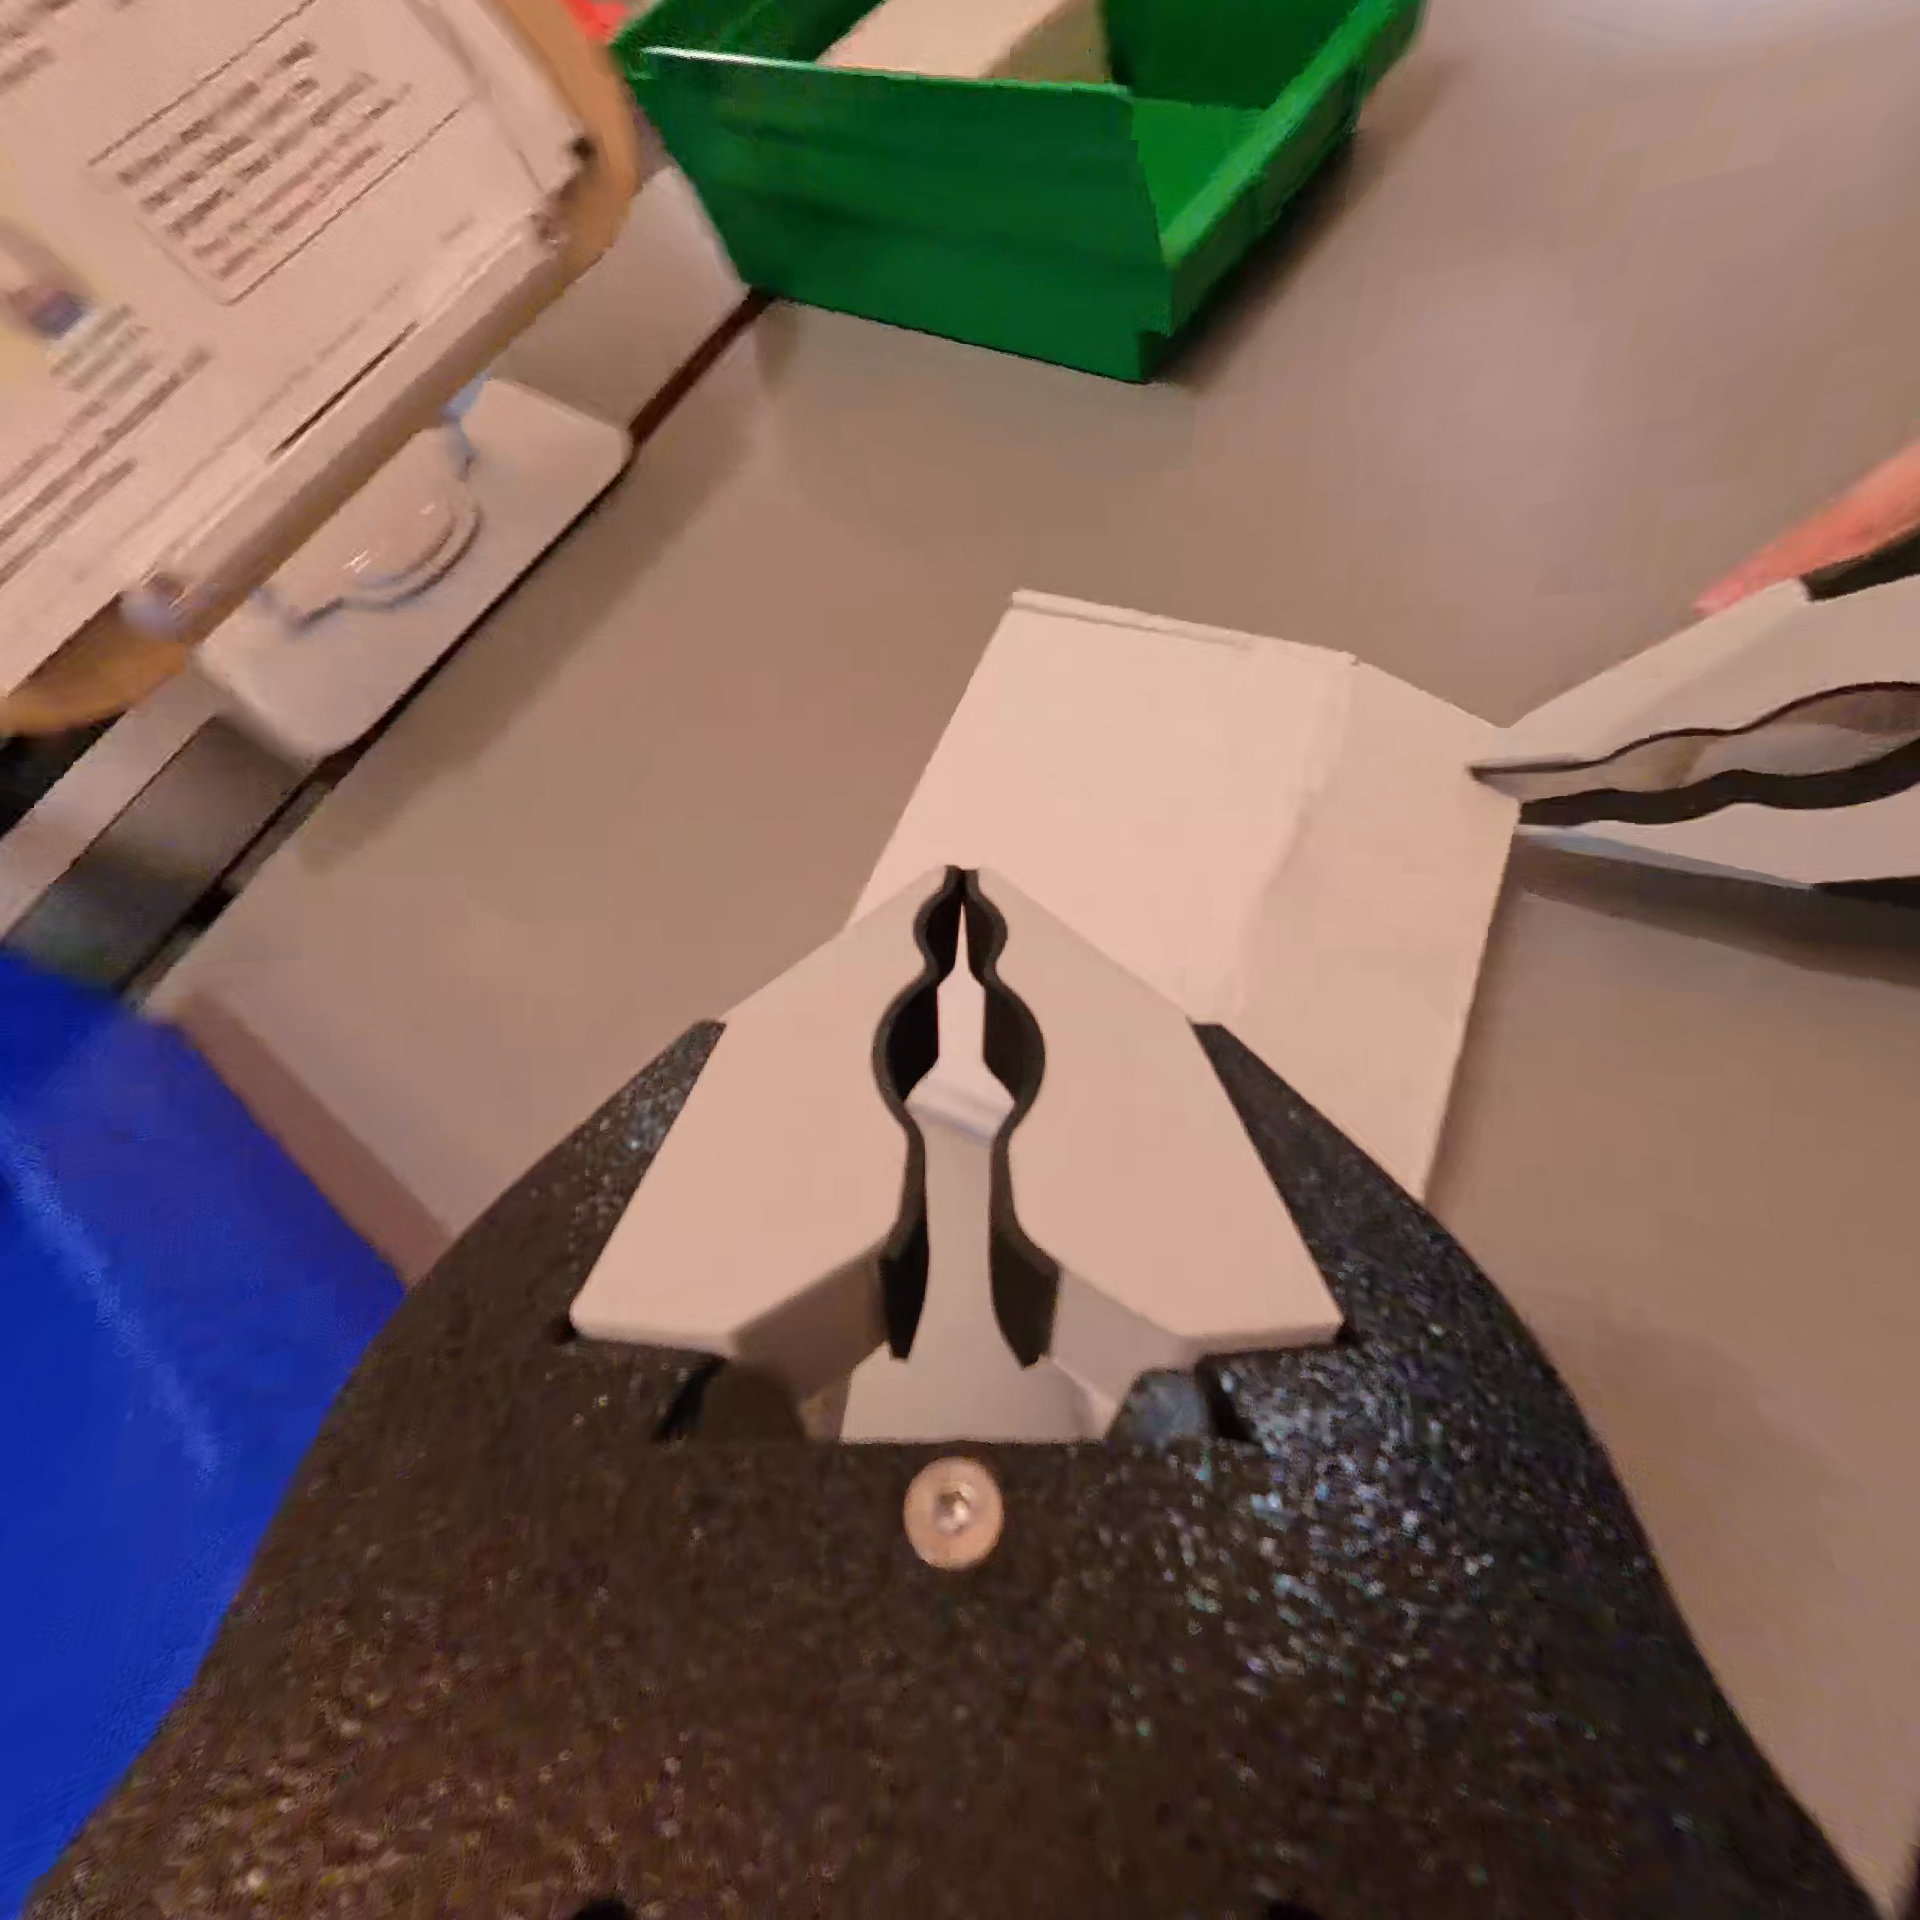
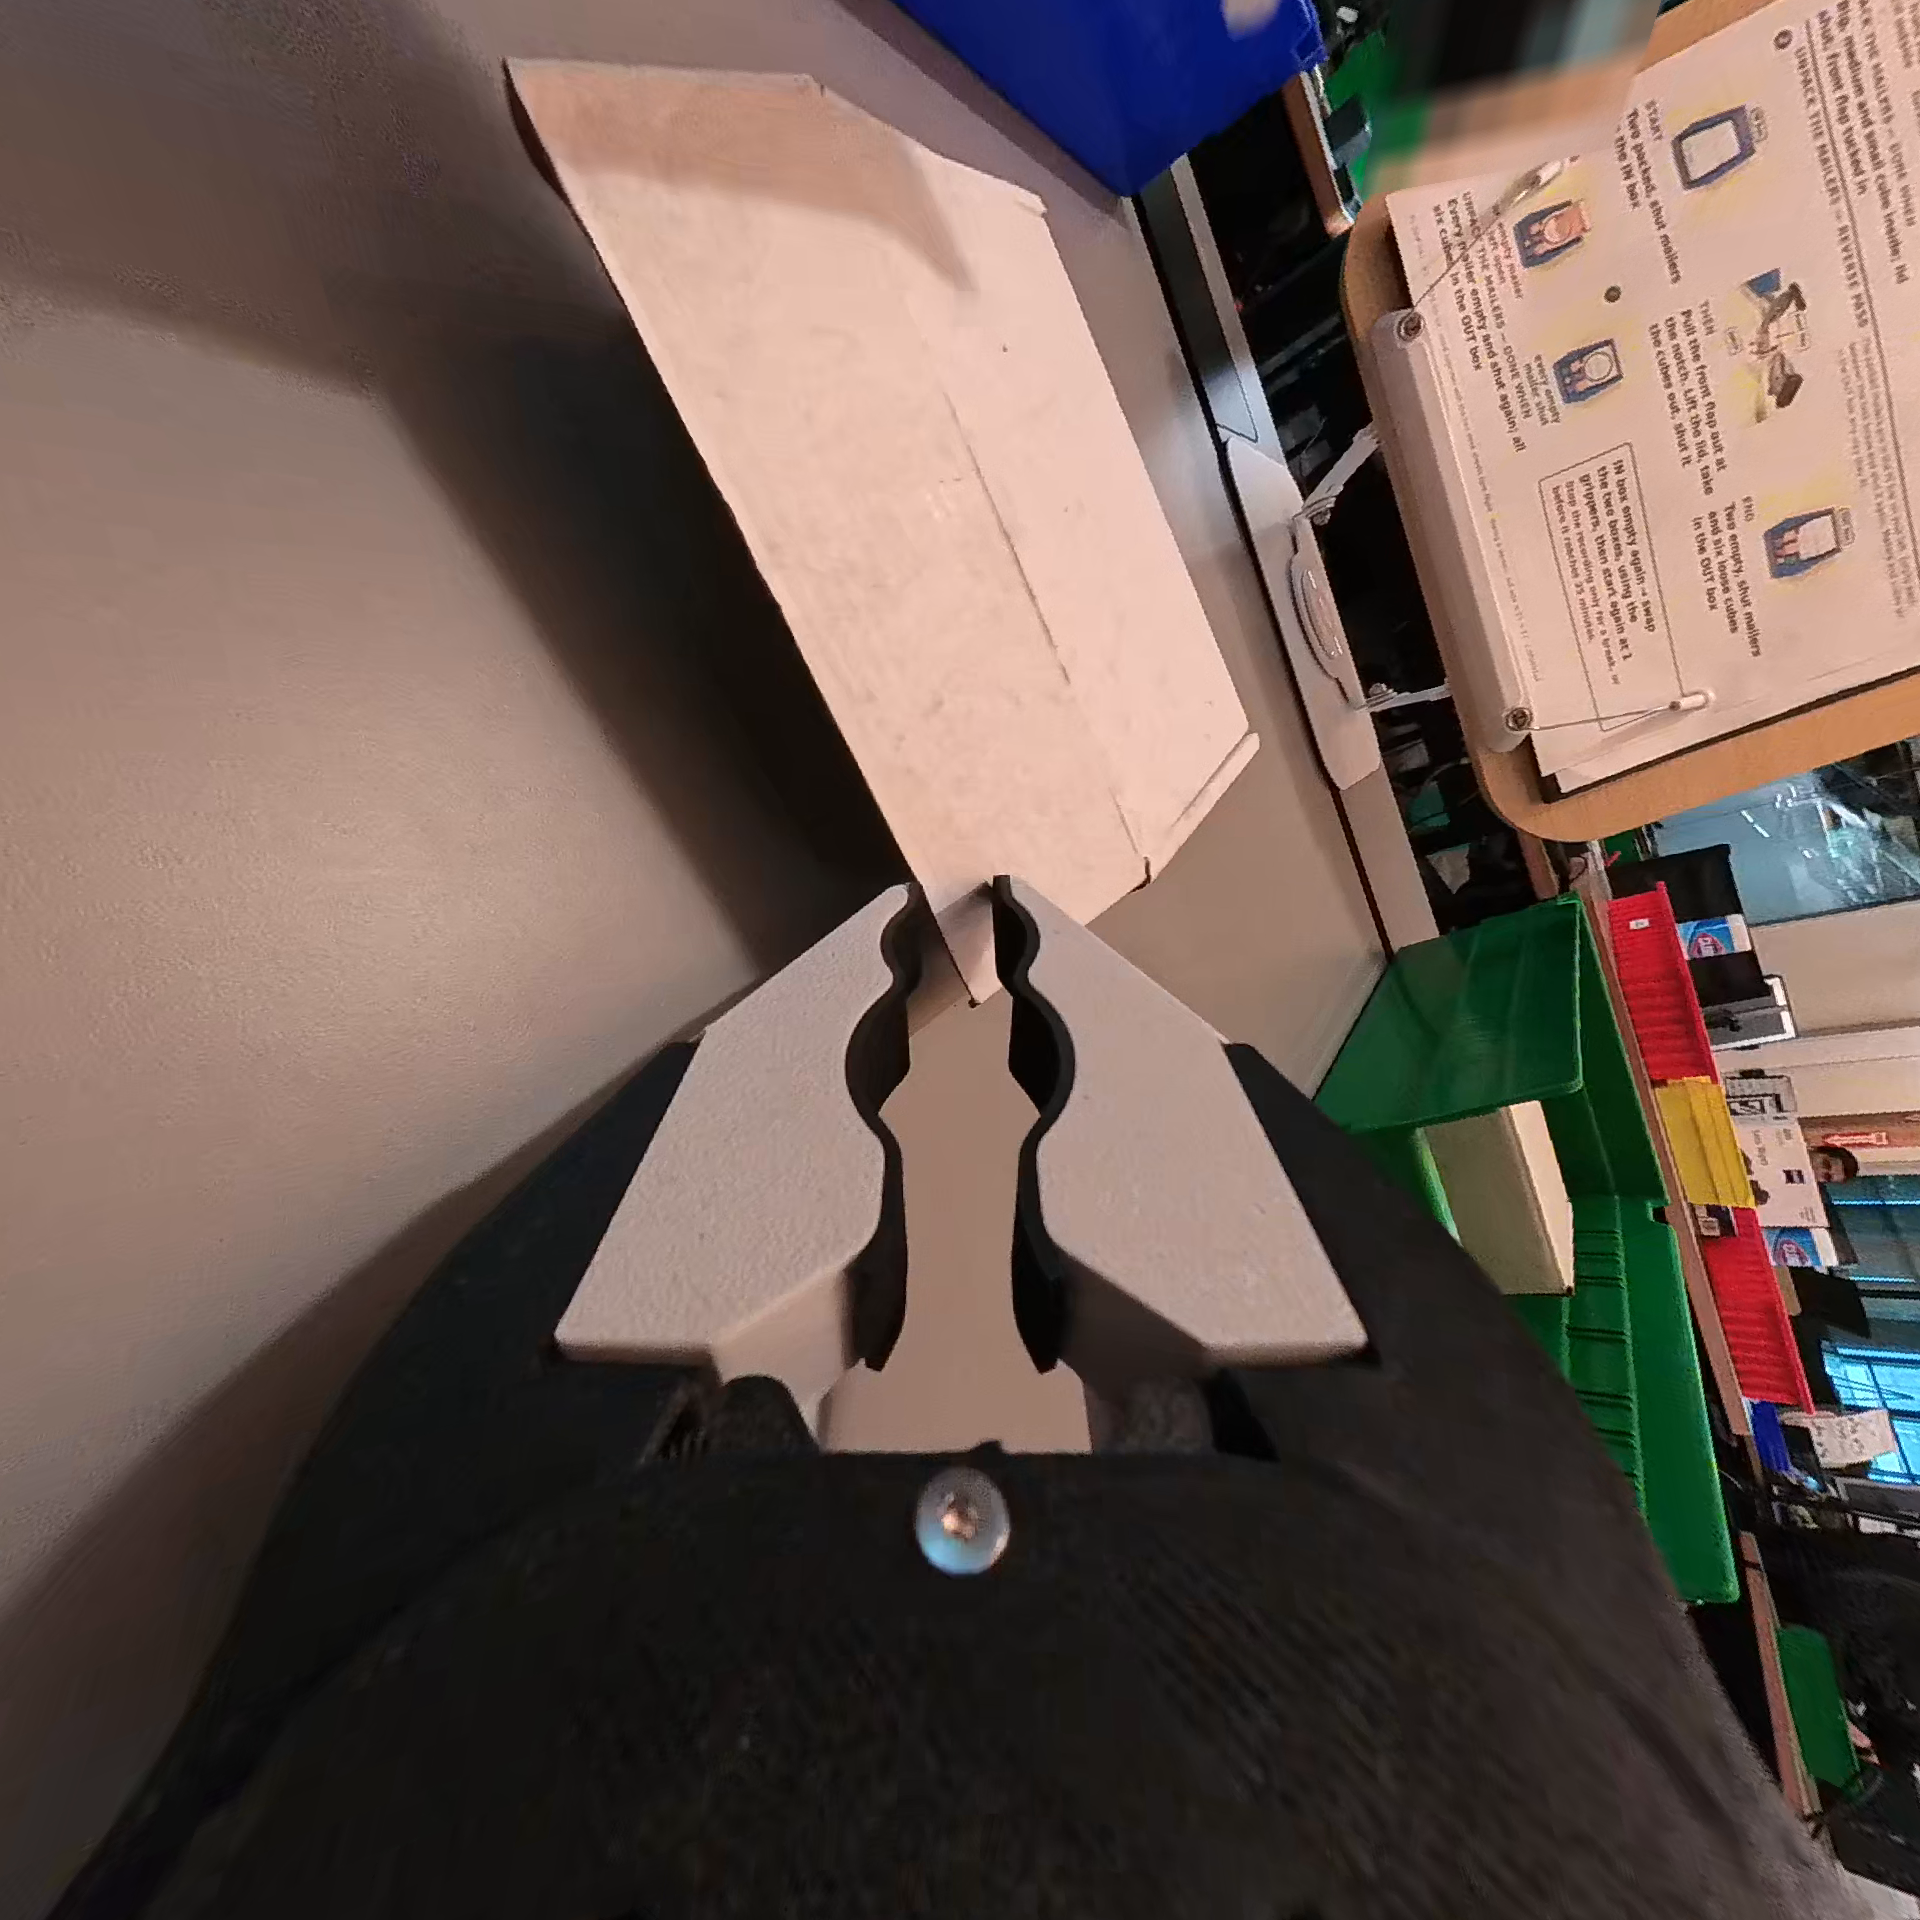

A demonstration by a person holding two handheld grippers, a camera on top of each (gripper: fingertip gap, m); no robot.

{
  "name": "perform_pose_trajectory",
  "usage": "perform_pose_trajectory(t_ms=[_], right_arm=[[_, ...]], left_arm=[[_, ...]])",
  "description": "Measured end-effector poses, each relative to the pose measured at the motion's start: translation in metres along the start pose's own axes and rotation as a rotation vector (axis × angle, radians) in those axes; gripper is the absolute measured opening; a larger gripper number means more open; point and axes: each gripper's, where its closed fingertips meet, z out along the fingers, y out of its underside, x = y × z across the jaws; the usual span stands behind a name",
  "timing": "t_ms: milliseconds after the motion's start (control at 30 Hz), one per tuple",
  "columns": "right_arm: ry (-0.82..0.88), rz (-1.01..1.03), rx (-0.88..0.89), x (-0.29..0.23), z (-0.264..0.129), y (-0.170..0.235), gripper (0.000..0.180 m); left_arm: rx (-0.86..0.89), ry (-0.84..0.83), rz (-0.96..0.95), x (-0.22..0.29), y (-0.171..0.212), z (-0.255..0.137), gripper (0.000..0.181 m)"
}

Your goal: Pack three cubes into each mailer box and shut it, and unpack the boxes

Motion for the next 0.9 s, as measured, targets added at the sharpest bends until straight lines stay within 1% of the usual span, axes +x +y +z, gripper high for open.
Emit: perform_pose_trajectory(t_ms=[67,133,167,233,333,500,533,600,633,700,767,833,900], right_arm=[[0.006,-0.005,-0.002,0.001,0.000,0.000,0.012],[0.016,-0.012,-0.011,0.002,0.001,0.001,0.012],[0.021,-0.014,-0.016,0.002,0.001,0.002,0.012],[0.036,-0.016,-0.026,0.005,0.001,0.004,0.012],[0.061,-0.005,-0.029,0.008,0.001,0.008,0.011],[0.098,0.012,-0.016,0.009,0.004,0.011,0.012],[0.108,0.016,-0.016,0.011,0.004,0.011,0.018],[0.159,0.028,-0.036,0.018,0.002,0.015,0.043],[0.184,0.030,-0.040,0.022,0.001,0.017,0.049],[0.214,0.049,-0.029,0.029,0.000,0.019,0.049],[0.197,0.095,-0.036,0.033,0.004,0.024,0.048],[0.192,0.142,-0.032,0.040,0.007,0.026,0.049],[0.154,0.183,-0.014,0.042,0.011,0.024,0.049]], left_arm=[[-0.046,0.110,0.087,0.001,-0.006,0.029,0.000],[-0.101,0.189,0.127,-0.004,-0.002,0.055,0.000],[-0.120,0.232,0.109,-0.006,0.002,0.066,0.000],[-0.148,0.382,0.019,-0.002,0.013,0.079,0.000],[-0.104,0.491,-0.131,-0.005,0.012,0.086,0.000],[-0.097,0.535,-0.220,-0.007,0.014,0.089,0.000],[-0.094,0.527,-0.224,-0.008,0.014,0.090,0.000],[-0.096,0.502,-0.231,-0.012,0.014,0.091,0.000],[-0.101,0.501,-0.230,-0.012,0.014,0.092,0.000],[-0.112,0.506,-0.206,-0.011,0.014,0.091,0.000],[-0.130,0.496,-0.194,-0.012,0.014,0.092,0.000],[-0.158,0.476,-0.216,-0.018,0.015,0.094,0.000],[-0.180,0.454,-0.239,-0.025,0.016,0.098,0.000]])
